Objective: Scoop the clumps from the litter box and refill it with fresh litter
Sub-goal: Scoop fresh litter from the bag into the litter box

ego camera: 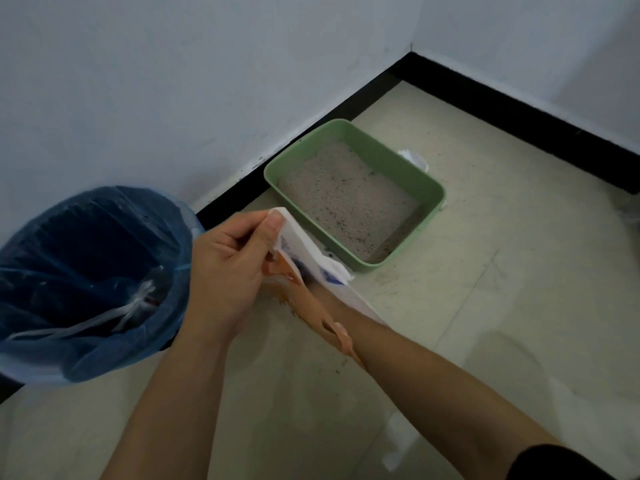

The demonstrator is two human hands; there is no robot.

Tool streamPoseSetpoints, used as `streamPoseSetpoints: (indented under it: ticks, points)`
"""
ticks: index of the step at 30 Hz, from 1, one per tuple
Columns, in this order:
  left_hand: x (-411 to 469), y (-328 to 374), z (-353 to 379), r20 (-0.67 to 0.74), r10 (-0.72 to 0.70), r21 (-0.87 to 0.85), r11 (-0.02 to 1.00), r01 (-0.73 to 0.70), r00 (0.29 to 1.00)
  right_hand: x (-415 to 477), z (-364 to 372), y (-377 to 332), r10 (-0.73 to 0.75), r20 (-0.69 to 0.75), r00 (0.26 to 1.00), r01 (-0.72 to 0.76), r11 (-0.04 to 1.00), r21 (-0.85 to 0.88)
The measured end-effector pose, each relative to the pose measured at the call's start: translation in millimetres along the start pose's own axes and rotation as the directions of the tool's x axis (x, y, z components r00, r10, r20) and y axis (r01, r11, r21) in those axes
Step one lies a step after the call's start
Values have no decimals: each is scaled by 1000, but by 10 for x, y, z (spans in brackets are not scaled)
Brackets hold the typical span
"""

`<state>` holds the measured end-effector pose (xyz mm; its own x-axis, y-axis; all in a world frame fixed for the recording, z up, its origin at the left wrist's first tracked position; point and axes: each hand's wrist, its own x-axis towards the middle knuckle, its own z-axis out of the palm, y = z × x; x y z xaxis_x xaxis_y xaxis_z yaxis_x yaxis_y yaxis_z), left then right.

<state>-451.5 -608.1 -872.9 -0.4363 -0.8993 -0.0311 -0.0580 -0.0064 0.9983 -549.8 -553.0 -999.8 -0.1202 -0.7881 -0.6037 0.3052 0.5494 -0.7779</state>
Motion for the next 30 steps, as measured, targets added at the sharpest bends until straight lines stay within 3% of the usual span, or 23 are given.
streamPoseSetpoints:
  ticks: [3, 7, 10, 14, 17, 21, 30]
  points:
    - [70, 26, -40, -67, -30, 26, 999, 32, 997, 36, -15, 48, -20, 6, 1000, 20, 999, -24]
    - [146, 21, -94, -144, -133, 13, 991, 136, 981, -159, -42, -66, 54, -60, 997, -58, 997, -58]
    - [133, 52, -96, -174, -94, 89, 990, 111, 980, -385, -127, -241, -4, -220, 976, -63, 954, -294]
    - [75, 142, -191, -189, 78, 159, 986, -48, 979, -678, -255, -424, -114, -293, 949, 24, 955, -295]
    - [64, 165, -248, -210, 48, 35, 999, -42, 976, -861, -415, -531, -185, -265, 946, 124, 965, -232]
    - [70, 116, -185, -177, -23, -19, 1000, 20, 984, -968, -602, -470, -242, -249, 938, 111, 888, -446]
    - [190, 11, -86, -232, -100, -24, 995, 97, 968, -1248, -776, -390, -274, -247, 929, 192, 930, -313]
